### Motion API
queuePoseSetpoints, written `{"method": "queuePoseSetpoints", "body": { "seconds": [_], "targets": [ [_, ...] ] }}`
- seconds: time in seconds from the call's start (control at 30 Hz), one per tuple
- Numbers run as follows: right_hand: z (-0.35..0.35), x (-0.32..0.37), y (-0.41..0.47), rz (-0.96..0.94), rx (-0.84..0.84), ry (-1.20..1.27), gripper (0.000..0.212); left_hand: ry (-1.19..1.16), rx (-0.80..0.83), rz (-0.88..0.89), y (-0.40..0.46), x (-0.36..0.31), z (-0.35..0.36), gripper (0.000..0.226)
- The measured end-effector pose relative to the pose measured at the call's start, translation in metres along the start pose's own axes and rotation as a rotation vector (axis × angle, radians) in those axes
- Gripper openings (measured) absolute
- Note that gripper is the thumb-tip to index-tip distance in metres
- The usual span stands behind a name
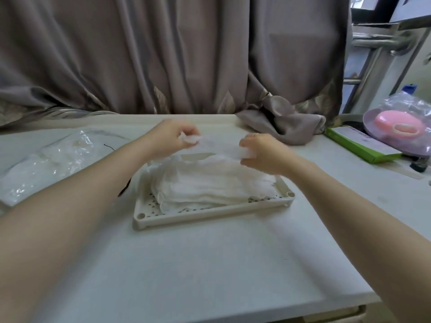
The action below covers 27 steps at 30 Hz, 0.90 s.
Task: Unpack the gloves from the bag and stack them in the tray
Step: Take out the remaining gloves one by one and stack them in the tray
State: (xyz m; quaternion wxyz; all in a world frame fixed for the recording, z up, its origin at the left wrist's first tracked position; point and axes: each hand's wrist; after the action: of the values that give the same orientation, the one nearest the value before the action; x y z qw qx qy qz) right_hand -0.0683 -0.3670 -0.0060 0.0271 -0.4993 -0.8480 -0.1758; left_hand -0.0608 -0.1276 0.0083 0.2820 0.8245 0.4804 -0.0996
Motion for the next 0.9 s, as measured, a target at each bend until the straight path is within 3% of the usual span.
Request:
{"method": "queuePoseSetpoints", "body": {
  "seconds": [0.07,0.17,0.27,0.33,0.43,0.53,0.63,0.7,0.73,0.8,0.9],
  "targets": [
    [0.015,0.003,-0.007,-0.03,0.107,0.027,0.03,0.142,0.1,0.02,-0.013,0.012,0.005,0.016],
    [0.024,0.01,-0.013,0.011,0.213,0.156,0.027,0.208,0.123,0.002,-0.027,0.013,0.007,0.017],
    [0.019,0.014,-0.02,0.129,0.349,0.268,0.055,0.385,0.148,0.07,-0.033,0.012,0.007,0.027],
    [0.019,0.017,-0.024,0.254,0.367,0.383,0.059,0.518,0.19,0.115,-0.041,0.014,0.009,0.025],
    [0.023,0.02,-0.024,0.358,0.225,0.499,0.052,0.677,0.27,0.14,-0.048,0.013,0.014,0.024],
    [0.024,0.018,-0.021,0.331,0.109,0.415,0.056,0.652,0.371,0.034,-0.049,0.008,0.011,0.039],
    [0.025,0.022,-0.018,0.203,-0.15,0.259,0.042,0.451,0.167,0.021,-0.042,-0.002,0.008,0.067],
    [0.024,0.034,-0.017,0.106,-0.222,0.25,0.026,0.362,0.035,0.025,-0.031,-0.009,0.014,0.054],
    [0.025,0.042,-0.018,0.078,-0.171,0.252,0.027,0.37,0.053,0.037,-0.026,-0.013,0.02,0.041],
    [0.034,0.055,-0.02,0.082,0.033,0.224,0.052,0.448,0.205,0.064,-0.024,-0.018,0.035,0.031],
    [0.055,0.053,-0.019,0.173,0.317,0.062,0.098,0.589,0.426,-0.046,-0.033,-0.008,0.057,0.063]
  ]
}}
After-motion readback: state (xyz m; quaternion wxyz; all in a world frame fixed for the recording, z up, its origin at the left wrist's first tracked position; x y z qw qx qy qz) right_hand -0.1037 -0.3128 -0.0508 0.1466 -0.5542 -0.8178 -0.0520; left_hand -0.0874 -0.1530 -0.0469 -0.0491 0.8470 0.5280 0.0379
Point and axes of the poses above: each hand's wrist, its own y-axis towards the middle knuckle, its own z-axis out of the palm, x = y × z, and after that the axes turned 9 degrees about y, right-handed
